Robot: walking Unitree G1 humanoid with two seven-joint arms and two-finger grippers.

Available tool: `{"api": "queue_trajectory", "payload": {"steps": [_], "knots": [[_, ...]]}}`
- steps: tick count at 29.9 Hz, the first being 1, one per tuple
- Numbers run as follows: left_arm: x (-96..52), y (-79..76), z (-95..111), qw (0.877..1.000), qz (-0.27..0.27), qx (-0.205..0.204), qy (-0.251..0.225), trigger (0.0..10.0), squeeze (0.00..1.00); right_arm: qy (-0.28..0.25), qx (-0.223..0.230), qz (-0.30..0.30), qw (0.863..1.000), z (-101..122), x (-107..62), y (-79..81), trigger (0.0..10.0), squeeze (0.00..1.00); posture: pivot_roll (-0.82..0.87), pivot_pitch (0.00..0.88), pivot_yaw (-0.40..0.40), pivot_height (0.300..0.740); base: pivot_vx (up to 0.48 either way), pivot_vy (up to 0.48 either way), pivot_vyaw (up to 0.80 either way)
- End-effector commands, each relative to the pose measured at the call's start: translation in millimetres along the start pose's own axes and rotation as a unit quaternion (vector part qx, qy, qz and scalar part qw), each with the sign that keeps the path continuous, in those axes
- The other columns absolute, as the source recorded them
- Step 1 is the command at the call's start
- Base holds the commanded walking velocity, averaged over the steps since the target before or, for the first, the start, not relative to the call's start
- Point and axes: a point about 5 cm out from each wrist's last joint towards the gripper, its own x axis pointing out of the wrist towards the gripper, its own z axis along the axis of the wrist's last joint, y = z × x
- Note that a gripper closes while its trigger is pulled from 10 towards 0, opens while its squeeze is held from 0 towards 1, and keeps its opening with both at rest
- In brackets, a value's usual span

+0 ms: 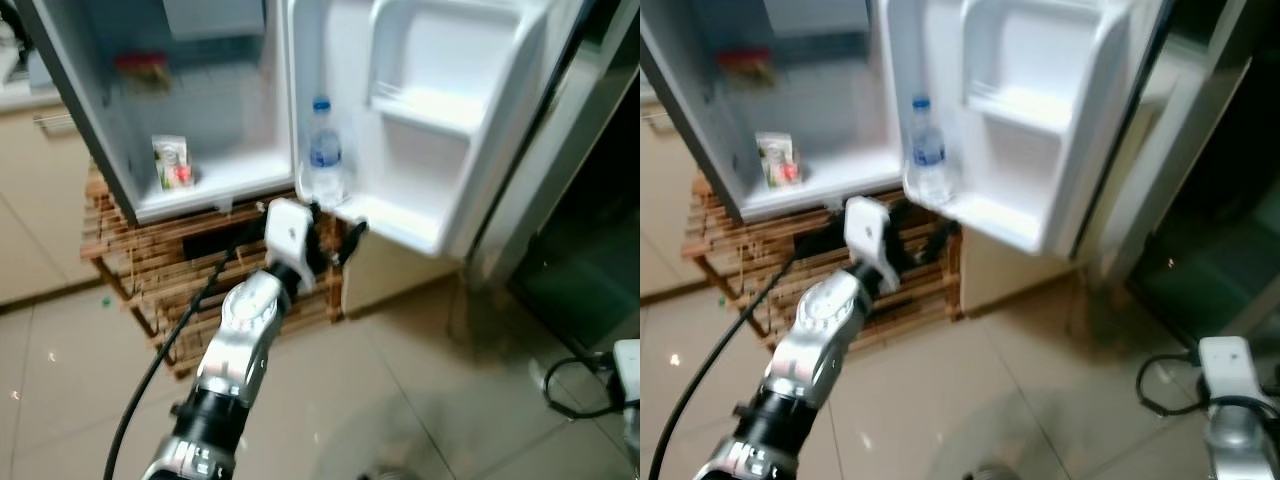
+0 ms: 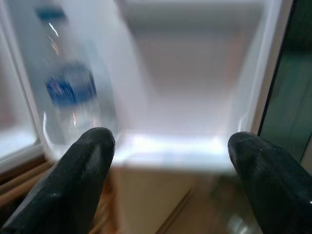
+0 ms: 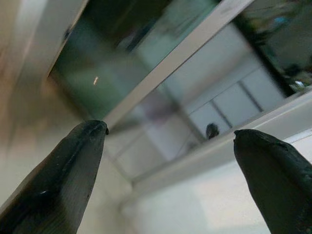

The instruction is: Restocking fridge

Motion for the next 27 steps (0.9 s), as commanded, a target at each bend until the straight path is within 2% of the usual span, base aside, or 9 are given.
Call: {"api": "queue_trajectory", "payload": {"steps": [1, 9, 13, 14, 15, 16, 20, 23, 27], "knots": [[-0.1, 10.7, -8, 0.999, 0.03, 0.021, 0.035, 10.0, 0.0, -0.039, -0.001, -0.021, 0.999, 22, 8.4, -4.1, 10.0, 0.0, -0.19, 0.0, 0.042, 0.74, 0.0, 0.0, 0.0], [-4.9, 18.3, -6, 0.998, 0.052, 0.016, 0.024, 10.0, 0.0, -0.079, 0.07, -0.004, 0.994, 91, 23.6, 17.0, 10.0, 0.0, -0.14, 0.0, 0.012, 0.74, 0.0, 0.0, 0.0], [-5.6, 12.1, -2, 0.999, 0.036, 0.039, 0.009, 10.0, 0.0, -0.096, 0.091, 0.003, 0.991, 116, 25.2, 23.9, 10.0, 0.0, -0.12, 0.0, 0.007, 0.74, 0.0, 0.0, 0.0], [-8.5, 7.8, -1, 0.999, 0.023, 0.047, 0.002, 10.0, 0.0, -0.108, 0.097, 0.011, 0.989, 134, 25.4, 28.3, 10.0, 0.0, -0.11, 0.0, 0.006, 0.74, 0.0, 0.0, 0.0], [-8.5, 7.8, -1, 0.999, 0.023, 0.047, 0.002, 10.0, 0.0, -0.108, 0.097, 0.011, 0.989, 134, 25.4, 28.3, 10.0, 0.0, -0.11, 0.0, 0.006, 0.74, 0.0, 0.0, 0.0], [-11.7, 4.7, -1, 0.999, 0.017, 0.043, 0.003, 10.0, 0.0, -0.104, 0.108, 0.031, 0.988, 148, 25.4, 34.0, 10.0, 0.0, -0.07, 0.0, -0.003, 0.74, 0.0, 0.0, 0.0], [-20.5, 6.9, 2, 0.998, 0.018, 0.065, -0.002, 10.0, 0.0, -0.104, 0.142, 0.058, 0.983, 171, 22.8, 42.5, 10.0, 0.0, 0.0, 0.0, -0.023, 0.74, 0.0, 0.0, 0.0], [-30.1, 20.3, 5, 0.997, 0.039, 0.074, 0.0, 10.0, 0.0, -0.107, 0.149, 0.074, 0.98, 185, 19.2, 50.3, 10.0, 0.0, 0.05, 0.0, -0.031, 0.74, 0.0, 0.0, 0.0], [-42.1, 30.8, 6, 0.995, 0.055, 0.084, 0.008, 10.0, 0.0, -0.1, 0.152, 0.078, 0.98, 190, 17.0, 55.3, 10.0, 0.0, 0.08, 0.0, -0.036, 0.74, 0.0, 0.0, 0.0]]}}
